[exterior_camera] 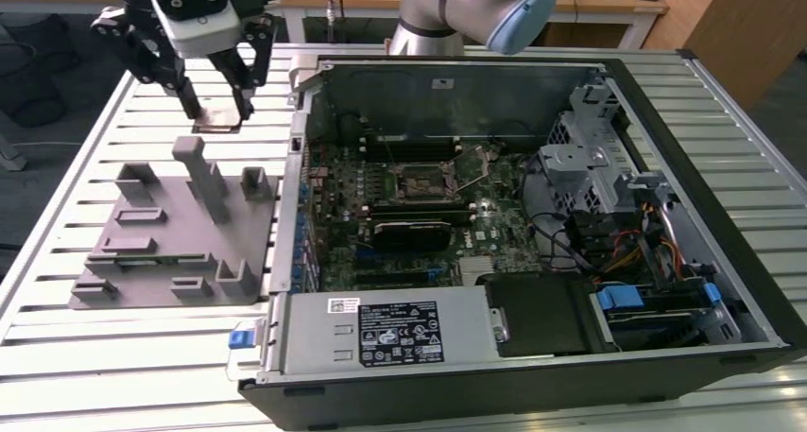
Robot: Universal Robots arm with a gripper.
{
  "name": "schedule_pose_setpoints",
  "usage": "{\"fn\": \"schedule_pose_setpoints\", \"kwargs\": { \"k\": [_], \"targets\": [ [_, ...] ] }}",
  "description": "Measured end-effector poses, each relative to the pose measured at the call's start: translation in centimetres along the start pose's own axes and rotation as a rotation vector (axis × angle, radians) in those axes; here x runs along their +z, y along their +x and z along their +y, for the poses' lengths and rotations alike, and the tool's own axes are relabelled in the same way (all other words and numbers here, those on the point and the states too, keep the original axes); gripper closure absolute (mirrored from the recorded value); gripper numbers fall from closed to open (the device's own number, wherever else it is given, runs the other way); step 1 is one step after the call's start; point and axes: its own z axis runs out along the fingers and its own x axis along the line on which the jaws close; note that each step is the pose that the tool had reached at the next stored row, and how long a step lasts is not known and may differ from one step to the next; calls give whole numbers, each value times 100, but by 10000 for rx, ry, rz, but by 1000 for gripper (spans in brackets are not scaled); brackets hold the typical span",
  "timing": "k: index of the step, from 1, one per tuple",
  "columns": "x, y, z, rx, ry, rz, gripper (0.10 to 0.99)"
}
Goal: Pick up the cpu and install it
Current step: 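Pick up the cpu and move it towards the insertion slot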
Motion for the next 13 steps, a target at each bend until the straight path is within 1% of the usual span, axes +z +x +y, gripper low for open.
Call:
{"fn": "schedule_pose_setpoints", "kwargs": {
  "k": [5,13],
  "targets": [
    [-2,-187,5,0,0,0,553],
    [-6,-549,14,0,1,1,553]
  ]
}}
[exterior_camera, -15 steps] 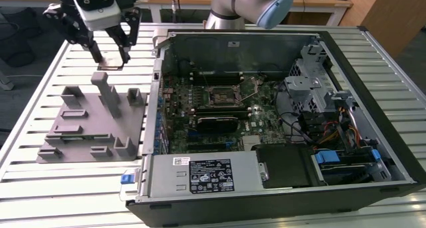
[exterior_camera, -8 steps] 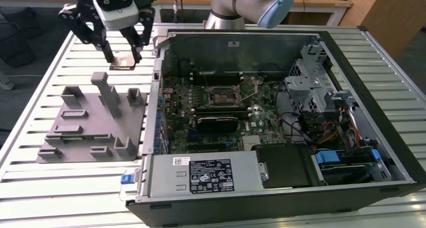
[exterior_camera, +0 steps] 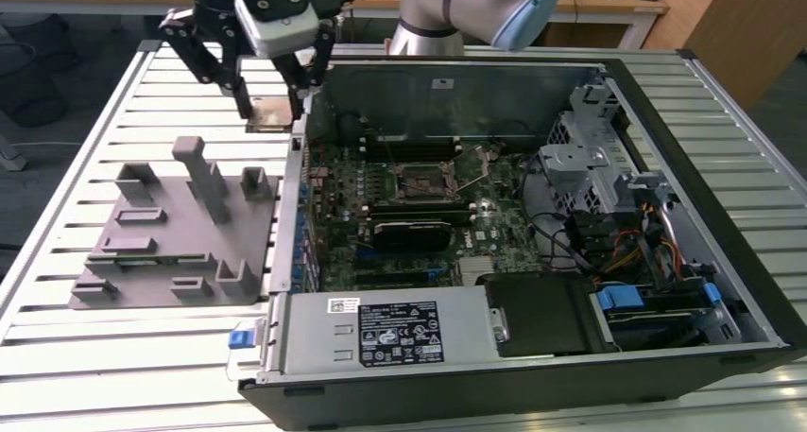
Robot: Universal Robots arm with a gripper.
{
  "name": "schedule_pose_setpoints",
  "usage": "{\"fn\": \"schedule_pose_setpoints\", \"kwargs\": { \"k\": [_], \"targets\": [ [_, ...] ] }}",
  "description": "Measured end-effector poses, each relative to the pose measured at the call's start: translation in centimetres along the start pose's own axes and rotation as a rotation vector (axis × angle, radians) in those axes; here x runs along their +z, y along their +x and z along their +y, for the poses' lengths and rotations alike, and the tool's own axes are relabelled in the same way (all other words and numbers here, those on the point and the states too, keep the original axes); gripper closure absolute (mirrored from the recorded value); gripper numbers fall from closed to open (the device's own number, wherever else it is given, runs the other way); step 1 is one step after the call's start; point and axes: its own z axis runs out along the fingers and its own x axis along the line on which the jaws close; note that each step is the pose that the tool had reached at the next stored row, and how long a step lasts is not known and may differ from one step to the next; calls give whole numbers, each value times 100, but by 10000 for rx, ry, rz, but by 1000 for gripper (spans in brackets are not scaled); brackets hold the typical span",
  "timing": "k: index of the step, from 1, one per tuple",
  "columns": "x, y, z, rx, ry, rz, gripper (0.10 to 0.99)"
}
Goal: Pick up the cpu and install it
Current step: 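Pick up the cpu and move it towards the insertion slot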
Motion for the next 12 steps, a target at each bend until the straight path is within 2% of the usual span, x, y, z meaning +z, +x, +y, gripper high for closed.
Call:
{"fn": "schedule_pose_setpoints", "kwargs": {
  "k": [12],
  "targets": [
    [2,-533,32,0,0,0,553]
  ]
}}
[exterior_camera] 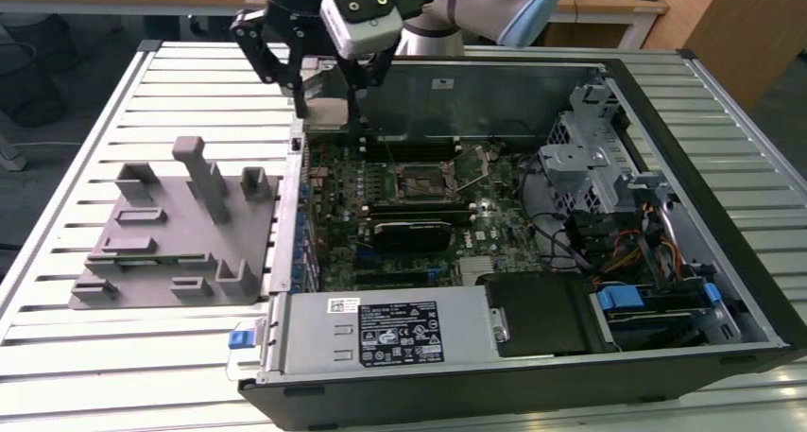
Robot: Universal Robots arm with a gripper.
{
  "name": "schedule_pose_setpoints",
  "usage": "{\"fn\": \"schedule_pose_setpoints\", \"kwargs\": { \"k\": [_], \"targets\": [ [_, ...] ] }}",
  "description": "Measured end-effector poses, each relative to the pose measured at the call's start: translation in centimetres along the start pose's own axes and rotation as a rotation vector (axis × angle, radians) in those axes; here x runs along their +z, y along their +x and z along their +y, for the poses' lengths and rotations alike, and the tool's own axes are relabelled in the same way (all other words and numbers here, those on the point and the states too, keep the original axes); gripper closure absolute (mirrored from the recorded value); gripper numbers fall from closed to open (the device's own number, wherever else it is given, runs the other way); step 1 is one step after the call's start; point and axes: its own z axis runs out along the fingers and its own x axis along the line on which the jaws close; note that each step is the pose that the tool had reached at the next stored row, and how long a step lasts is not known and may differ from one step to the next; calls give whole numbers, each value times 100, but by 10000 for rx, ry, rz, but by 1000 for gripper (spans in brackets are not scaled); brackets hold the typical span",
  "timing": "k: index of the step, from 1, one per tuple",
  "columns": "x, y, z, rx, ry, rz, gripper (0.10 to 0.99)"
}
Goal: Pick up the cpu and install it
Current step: 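Pick up the cpu and move it towards the insertion slot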
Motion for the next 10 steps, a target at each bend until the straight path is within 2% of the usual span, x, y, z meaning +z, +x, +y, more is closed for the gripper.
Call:
{"fn": "schedule_pose_setpoints", "kwargs": {
  "k": [5,10],
  "targets": [
    [9,-177,74,0,0,0,553],
    [14,-379,114,0,-2,0,553]
  ]
}}
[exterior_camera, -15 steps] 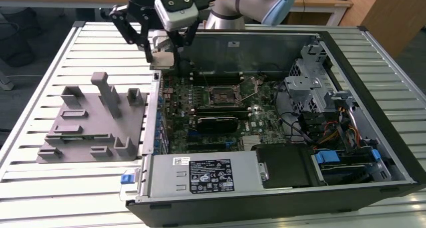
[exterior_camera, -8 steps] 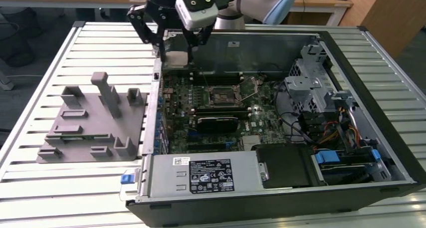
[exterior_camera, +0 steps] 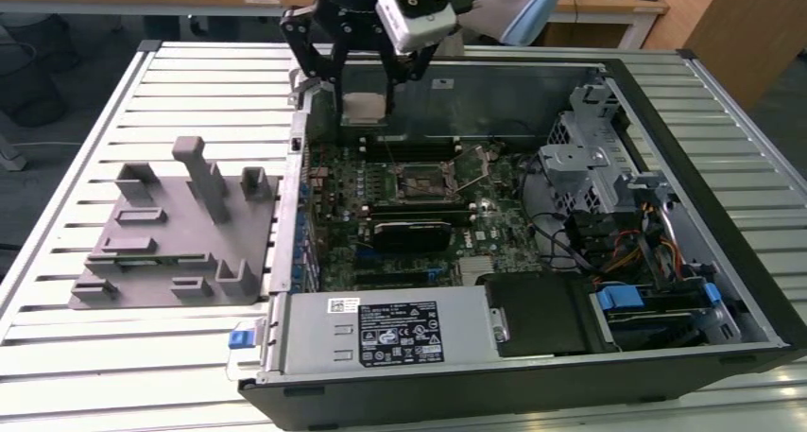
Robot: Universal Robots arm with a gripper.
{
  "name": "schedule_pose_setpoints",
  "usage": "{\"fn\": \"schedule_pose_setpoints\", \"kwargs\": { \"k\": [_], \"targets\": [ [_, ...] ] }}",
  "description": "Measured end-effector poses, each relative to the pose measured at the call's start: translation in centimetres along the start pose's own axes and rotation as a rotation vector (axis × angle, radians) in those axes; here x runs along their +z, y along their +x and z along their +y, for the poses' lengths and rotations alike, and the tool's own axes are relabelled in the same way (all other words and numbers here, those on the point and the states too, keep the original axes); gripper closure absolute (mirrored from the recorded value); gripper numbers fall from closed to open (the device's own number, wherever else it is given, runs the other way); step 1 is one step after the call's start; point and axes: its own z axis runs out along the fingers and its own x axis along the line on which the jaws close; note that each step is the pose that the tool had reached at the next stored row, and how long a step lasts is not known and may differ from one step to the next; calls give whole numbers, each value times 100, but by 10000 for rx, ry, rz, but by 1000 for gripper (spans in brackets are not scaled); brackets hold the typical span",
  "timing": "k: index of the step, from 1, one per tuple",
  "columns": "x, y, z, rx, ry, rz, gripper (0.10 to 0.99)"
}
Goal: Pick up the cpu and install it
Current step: 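Pick up the cpu and move it towards the insertion slot, then place the cpu into insertion slot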
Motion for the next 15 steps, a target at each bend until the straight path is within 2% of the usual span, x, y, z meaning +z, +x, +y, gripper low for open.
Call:
{"fn": "schedule_pose_setpoints", "kwargs": {
  "k": [10,15],
  "targets": [
    [9,-423,61,0,-1,0,553],
    [10,-439,62,2,-2,0,553]
  ]
}}
